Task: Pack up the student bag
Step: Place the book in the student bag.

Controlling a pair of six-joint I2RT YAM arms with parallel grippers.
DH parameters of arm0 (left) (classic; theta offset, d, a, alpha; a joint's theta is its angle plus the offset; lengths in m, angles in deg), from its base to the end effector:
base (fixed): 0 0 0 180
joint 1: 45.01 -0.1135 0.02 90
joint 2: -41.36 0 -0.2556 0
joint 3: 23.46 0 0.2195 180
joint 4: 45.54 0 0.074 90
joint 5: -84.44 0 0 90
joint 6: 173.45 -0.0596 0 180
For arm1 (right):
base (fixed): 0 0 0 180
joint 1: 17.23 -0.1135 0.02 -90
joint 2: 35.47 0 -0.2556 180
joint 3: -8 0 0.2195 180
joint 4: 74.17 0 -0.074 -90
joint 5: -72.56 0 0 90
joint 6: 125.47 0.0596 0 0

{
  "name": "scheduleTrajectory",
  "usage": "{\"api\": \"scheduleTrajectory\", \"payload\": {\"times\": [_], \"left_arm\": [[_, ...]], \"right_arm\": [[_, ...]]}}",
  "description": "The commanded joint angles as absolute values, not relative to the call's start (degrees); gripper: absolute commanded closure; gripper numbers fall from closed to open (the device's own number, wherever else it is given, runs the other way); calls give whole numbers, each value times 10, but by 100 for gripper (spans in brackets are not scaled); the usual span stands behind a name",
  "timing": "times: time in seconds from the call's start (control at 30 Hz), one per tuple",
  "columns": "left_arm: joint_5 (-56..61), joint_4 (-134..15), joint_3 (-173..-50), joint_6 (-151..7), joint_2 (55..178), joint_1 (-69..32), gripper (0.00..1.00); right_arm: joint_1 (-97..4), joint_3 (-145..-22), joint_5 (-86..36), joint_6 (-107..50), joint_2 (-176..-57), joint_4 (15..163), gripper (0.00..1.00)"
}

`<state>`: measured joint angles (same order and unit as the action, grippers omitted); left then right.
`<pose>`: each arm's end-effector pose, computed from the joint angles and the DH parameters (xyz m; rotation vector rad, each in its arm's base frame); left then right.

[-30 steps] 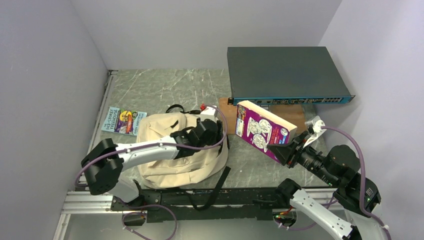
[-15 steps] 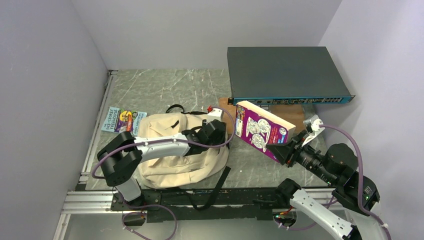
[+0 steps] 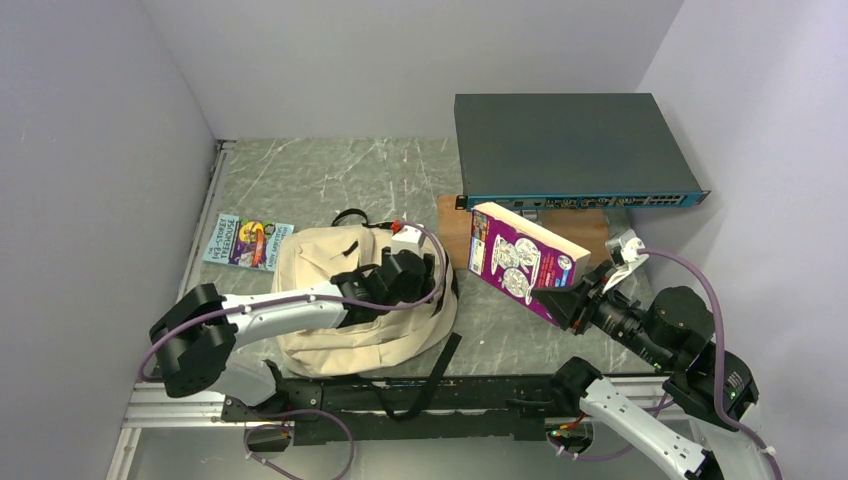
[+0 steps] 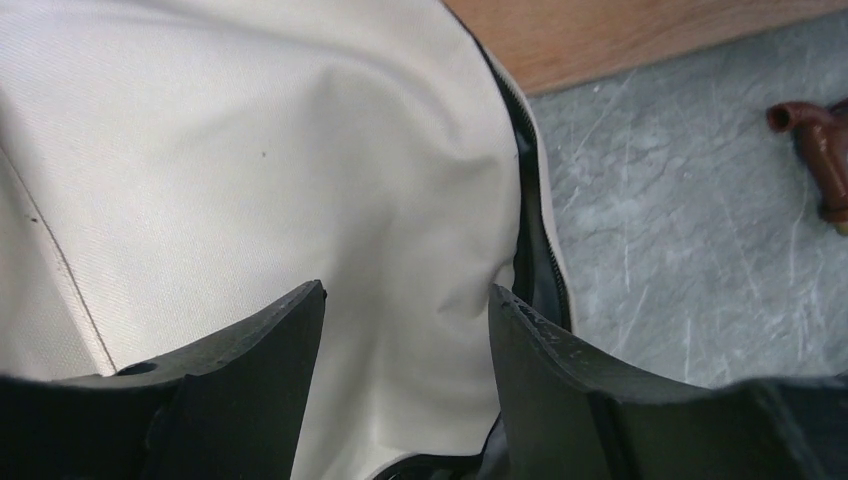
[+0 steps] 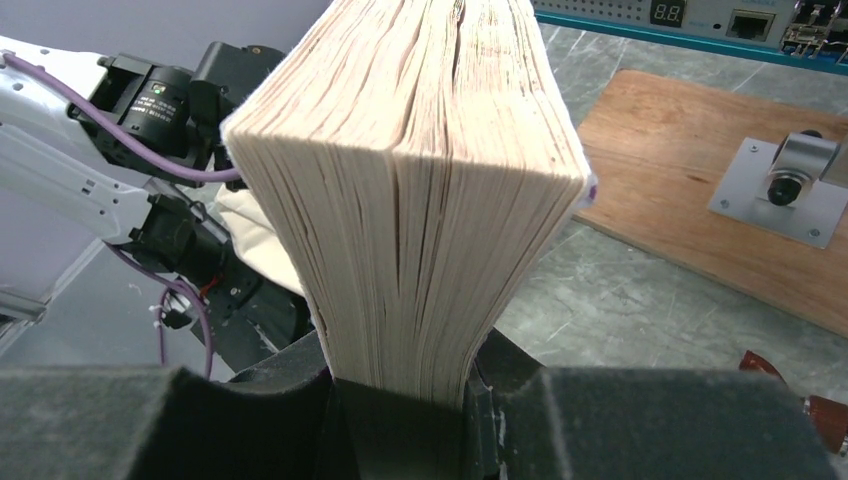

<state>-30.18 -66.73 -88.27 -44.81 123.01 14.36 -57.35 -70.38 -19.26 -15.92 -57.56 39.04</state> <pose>0.1711 -0.2403 0.2238 0.1653 2.2020 -0.4935 0.0266 0.0248 0.3679 -0.3488 1.7872 0.7785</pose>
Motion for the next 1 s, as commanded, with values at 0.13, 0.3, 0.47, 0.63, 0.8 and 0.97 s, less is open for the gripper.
{"api": "scheduleTrajectory", "payload": {"times": [0.13, 0.3, 0.47, 0.63, 0.8, 0.97], "left_arm": [[-278, -649, -906, -471, 1277, 162, 39], [-281, -660, -963, -494, 1333, 164, 32], [-342, -685, -1023, -507, 1388, 164, 39], [-410, -767, -1067, -495, 1387, 165, 99], [-388, -669, -911, -524, 1207, 172, 100], [-342, -740, -856, -528, 1048, 172, 100]], "right_arm": [[-575, -710, -198, -148, -576, 476, 100], [-575, -717, -201, -136, -573, 468, 100], [-575, -719, -186, -136, -570, 448, 100], [-575, -730, -178, -141, -574, 411, 100], [-575, -716, -180, -139, -564, 384, 100], [-575, -676, -258, -127, -570, 417, 100]]}}
